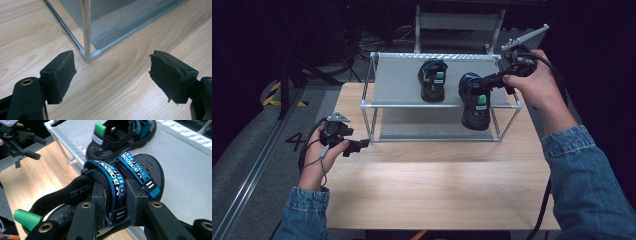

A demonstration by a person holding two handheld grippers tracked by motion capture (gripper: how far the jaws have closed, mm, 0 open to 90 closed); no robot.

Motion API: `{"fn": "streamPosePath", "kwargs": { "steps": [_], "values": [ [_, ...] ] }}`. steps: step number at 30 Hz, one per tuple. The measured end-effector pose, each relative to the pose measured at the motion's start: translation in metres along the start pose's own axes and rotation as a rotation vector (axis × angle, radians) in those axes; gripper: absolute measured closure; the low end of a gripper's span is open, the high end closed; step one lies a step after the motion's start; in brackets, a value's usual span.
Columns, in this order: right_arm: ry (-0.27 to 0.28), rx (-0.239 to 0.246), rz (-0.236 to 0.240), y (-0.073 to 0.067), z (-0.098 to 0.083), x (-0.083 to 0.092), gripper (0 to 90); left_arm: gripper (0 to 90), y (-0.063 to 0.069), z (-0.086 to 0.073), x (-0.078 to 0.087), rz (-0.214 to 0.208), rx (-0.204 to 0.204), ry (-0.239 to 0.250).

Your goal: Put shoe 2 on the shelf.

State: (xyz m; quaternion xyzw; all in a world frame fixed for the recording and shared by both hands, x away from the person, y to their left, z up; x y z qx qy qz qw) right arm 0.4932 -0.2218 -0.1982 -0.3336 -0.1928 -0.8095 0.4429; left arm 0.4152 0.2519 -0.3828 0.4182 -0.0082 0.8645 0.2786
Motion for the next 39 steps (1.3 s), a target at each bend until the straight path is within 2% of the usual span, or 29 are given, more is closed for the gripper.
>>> {"fn": "streamPosePath", "kwargs": {
  "steps": [7,12,22,27,34,37,39],
  "values": [
    [-0.007,-0.019,-0.005,0.016,0.007,-0.017,71.5,21.1,-0.003,-0.001,-0.001,-0.004,0.006,0.003],
    [-0.012,-0.040,0.019,0.025,0.010,-0.034,71.4,21.1,-0.004,-0.001,-0.002,-0.008,0.008,0.001],
    [0.014,-0.070,0.061,0.037,0.022,-0.058,71.4,21.0,-0.006,-0.001,-0.001,-0.013,0.015,0.011],
    [-0.002,-0.065,0.051,0.040,0.026,-0.069,71.3,20.9,-0.008,-0.001,-0.001,-0.014,0.014,0.013],
    [0.005,-0.081,0.038,0.045,0.026,-0.078,70.4,20.8,-0.009,-0.002,-0.001,-0.015,0.018,0.013],
    [0.039,-0.095,0.030,0.044,0.025,-0.078,64.7,20.8,-0.009,-0.002,-0.001,-0.017,0.020,0.011],
    [0.045,-0.068,0.002,0.041,0.026,-0.074,60.1,20.8,-0.008,-0.002,-0.001,-0.015,0.019,0.007]
  ]
}}
Point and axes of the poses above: each handheld gripper's, and its own axes: x roughly backward along the jaws, z roughly out of its top, y roughly to its right, the point moved 1 cm from there along -x, roughly forward along the jaws, and after that the axes turned 8 degrees about x, right-handed, at the moved point
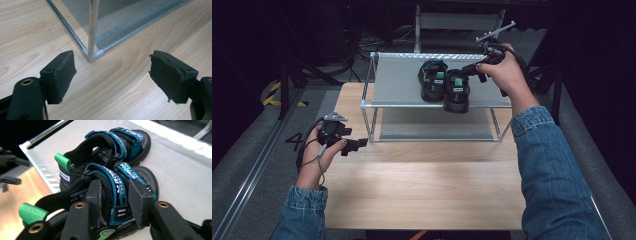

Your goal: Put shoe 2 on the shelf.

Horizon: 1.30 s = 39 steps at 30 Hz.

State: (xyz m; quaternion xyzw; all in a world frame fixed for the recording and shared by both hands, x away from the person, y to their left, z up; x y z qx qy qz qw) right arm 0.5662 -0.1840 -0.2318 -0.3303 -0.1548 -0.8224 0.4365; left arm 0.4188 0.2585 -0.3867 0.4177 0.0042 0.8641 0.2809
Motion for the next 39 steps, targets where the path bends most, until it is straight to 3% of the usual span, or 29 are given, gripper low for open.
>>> {"fn": "streamPosePath", "kwargs": {
  "steps": [4,7,9,16,19,29,39],
  "values": [
    [0.081,0.017,-0.040,-0.010,0.001,0.014,55.4,20.7,0.000,0.000,-0.002,0.003,-0.004,-0.004],
    [0.100,0.033,-0.062,-0.015,0.000,0.023,54.7,20.7,0.001,0.000,-0.002,0.002,-0.009,-0.007],
    [0.121,0.056,-0.092,-0.023,-0.003,0.038,53.8,20.7,0.002,0.000,-0.002,-0.001,-0.004,-0.010],
    [0.119,0.077,-0.088,-0.045,-0.016,0.059,52.9,20.5,0.004,0.000,-0.005,0.000,-0.015,-0.025],
    [0.116,0.057,-0.073,-0.057,-0.025,0.063,51.6,20.5,0.004,0.001,-0.006,0.000,-0.013,-0.023],
    [0.103,0.057,-0.021,-0.094,-0.056,0.057,52.7,20.5,0.003,0.001,-0.005,0.002,-0.014,-0.027],
    [0.081,0.033,0.035,-0.105,-0.081,0.029,55.7,20.5,0.004,0.000,-0.008,0.004,-0.016,-0.039]
  ]
}}
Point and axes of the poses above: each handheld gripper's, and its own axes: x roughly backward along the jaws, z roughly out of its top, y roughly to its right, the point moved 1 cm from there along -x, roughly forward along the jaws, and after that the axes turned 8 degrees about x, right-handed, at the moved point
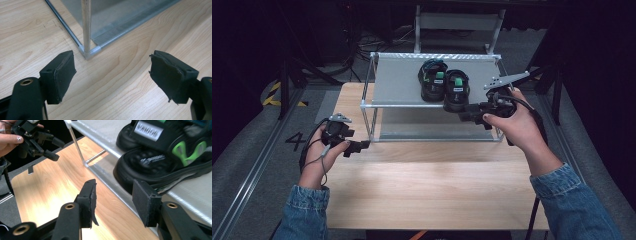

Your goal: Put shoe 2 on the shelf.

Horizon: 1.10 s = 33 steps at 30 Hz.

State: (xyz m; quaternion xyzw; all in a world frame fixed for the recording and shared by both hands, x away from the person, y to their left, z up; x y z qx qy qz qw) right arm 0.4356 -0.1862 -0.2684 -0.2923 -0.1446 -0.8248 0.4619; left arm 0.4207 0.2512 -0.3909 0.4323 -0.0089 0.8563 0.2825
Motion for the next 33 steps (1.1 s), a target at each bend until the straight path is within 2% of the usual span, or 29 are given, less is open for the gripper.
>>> {"fn": "streamPosePath", "kwargs": {
  "steps": [6,9,12,16,19,23,26,30,33],
  "values": [
    [-0.025,-0.018,0.022,0.000,-0.008,-0.014,63.3,20.5,0.000,-0.001,-0.001,-0.006,0.001,-0.009],
    [-0.025,-0.021,0.026,0.003,-0.010,-0.019,74.0,20.5,-0.001,-0.001,-0.001,-0.001,0.002,-0.009],
    [-0.023,-0.013,0.012,0.005,-0.010,-0.020,82.7,20.5,-0.001,-0.001,-0.001,0.002,0.001,-0.009],
    [-0.017,0.006,-0.016,0.008,-0.011,-0.020,90.0,20.5,-0.001,-0.001,-0.001,0.002,0.000,-0.010],
    [0.001,-0.012,-0.026,0.010,-0.010,-0.019,90.0,20.5,-0.001,-0.001,-0.001,-0.001,0.003,-0.009],
    [0.021,-0.012,-0.050,0.012,-0.008,-0.020,90.0,20.5,-0.001,-0.002,-0.002,0.002,0.003,-0.011],
    [0.022,-0.020,-0.054,0.014,-0.007,-0.022,90.0,20.5,-0.001,-0.002,-0.002,0.002,0.000,-0.017],
    [0.020,-0.026,-0.085,0.019,-0.008,-0.025,90.0,20.5,-0.002,-0.004,0.000,0.006,0.006,-0.013],
    [0.030,-0.044,-0.087,0.024,-0.008,-0.027,90.0,20.4,-0.003,-0.005,0.002,0.013,0.007,-0.011]
  ]
}}
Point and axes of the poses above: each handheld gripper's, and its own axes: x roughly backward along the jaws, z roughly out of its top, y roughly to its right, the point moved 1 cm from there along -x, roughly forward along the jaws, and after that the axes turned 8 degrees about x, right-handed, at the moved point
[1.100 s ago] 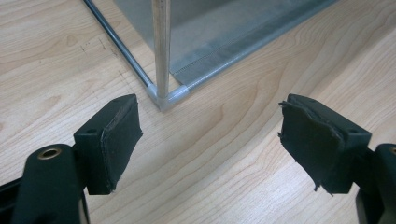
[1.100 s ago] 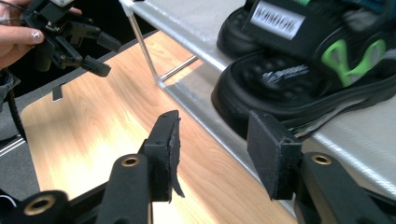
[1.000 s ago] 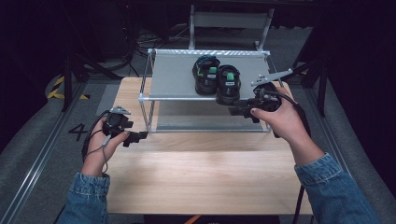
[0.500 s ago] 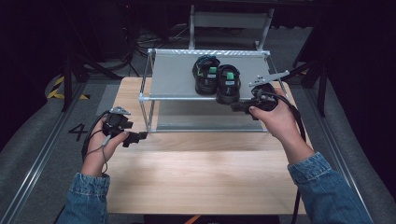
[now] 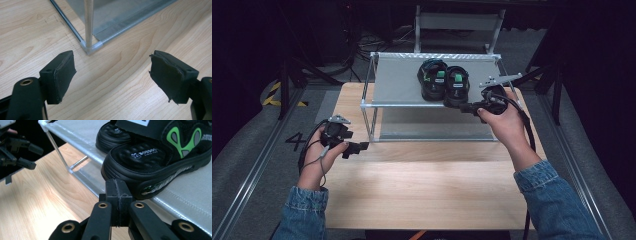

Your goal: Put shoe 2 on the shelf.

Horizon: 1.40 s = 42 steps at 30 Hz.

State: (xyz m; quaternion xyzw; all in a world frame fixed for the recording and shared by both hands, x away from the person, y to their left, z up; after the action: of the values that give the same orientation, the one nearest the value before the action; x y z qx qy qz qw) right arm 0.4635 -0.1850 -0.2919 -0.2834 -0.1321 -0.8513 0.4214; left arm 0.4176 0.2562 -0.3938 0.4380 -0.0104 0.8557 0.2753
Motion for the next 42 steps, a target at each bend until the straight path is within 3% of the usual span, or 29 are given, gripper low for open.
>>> {"fn": "streamPosePath", "kwargs": {
  "steps": [17,19,29,35,42],
  "values": [
    [0.031,-0.047,-0.107,0.025,-0.005,-0.014,90.0,20.4,-0.001,-0.004,0.000,0.003,0.006,-0.011],
    [0.036,-0.071,-0.093,0.027,-0.004,-0.016,90.0,20.5,-0.001,-0.005,0.000,0.002,0.004,-0.009],
    [0.055,-0.084,-0.100,0.031,-0.004,-0.019,90.0,20.4,-0.002,-0.007,0.001,0.006,0.016,-0.011],
    [0.116,-0.077,-0.087,0.022,-0.008,-0.002,80.7,20.4,-0.003,-0.008,-0.001,0.006,0.007,-0.020],
    [0.121,-0.055,-0.068,0.006,-0.019,0.022,68.7,20.4,-0.003,-0.011,0.005,0.016,0.006,-0.017]
  ]
}}
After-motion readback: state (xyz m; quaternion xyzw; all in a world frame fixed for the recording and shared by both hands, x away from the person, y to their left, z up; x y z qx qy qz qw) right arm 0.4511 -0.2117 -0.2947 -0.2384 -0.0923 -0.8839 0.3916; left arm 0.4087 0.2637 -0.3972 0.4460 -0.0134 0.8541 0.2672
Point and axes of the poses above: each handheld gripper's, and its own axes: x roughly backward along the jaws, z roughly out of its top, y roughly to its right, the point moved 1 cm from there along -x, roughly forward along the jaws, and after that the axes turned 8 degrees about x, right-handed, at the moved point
